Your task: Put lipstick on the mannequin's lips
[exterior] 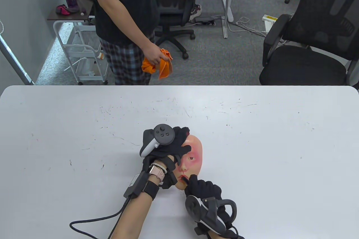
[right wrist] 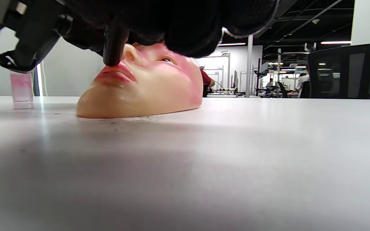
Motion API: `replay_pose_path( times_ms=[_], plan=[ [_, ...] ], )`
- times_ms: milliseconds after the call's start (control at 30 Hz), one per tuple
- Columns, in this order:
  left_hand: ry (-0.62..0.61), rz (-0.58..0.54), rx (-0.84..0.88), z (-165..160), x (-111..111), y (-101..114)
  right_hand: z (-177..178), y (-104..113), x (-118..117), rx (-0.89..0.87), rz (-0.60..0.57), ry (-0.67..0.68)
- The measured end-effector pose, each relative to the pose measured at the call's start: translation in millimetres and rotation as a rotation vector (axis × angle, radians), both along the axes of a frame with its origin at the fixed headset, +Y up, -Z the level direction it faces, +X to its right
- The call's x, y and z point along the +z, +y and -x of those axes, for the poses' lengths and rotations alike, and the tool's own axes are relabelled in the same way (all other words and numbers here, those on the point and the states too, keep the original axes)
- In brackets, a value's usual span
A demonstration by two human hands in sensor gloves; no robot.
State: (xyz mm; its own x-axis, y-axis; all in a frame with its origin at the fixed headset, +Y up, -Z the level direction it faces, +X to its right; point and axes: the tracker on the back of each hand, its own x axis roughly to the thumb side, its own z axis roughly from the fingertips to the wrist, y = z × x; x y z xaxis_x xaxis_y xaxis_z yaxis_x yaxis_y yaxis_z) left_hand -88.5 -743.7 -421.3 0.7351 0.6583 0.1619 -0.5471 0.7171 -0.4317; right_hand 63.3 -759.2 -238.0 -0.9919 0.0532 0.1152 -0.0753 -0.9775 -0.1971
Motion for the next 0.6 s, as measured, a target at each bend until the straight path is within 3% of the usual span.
replay_pose_path(
  times_ms=[233, 600],
  plan=[
    [0.000, 0.000, 0.001, 0.0, 0.1, -0.3, 2.9, -0.7, 0.5, 0.008, 0.021, 0.051],
    [0.004, 0.002, 0.004, 0.0, 0.2, -0.9, 5.4, -0.8, 1.2, 0.013, -0.012, -0.002]
  ],
)
